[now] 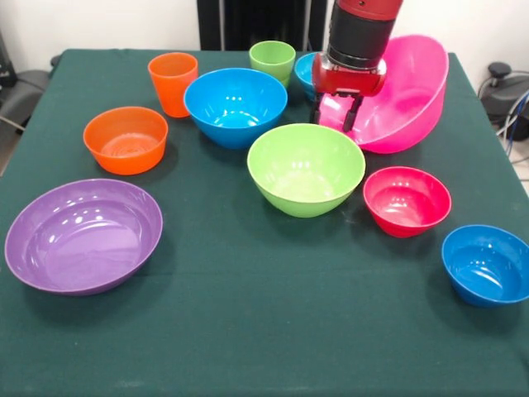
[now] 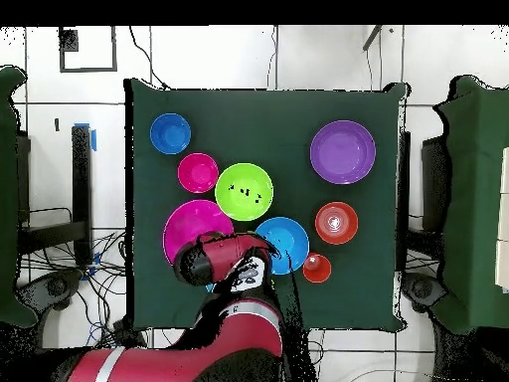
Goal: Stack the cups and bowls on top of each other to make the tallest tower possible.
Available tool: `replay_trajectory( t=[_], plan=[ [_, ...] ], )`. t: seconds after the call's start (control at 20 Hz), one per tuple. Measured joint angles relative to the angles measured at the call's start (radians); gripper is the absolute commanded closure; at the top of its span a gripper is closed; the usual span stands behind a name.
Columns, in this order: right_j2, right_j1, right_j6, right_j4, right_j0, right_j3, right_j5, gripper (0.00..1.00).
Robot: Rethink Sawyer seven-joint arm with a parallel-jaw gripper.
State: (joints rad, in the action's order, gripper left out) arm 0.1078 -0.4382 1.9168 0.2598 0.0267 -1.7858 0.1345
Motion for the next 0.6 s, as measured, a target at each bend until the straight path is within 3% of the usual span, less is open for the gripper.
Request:
replay_trajectory(
  t=[0.6],
  plan=[
    [0.002,-0.007,0.000,0.000,-0.022,0.000,-0.005,0.00]
  ],
)
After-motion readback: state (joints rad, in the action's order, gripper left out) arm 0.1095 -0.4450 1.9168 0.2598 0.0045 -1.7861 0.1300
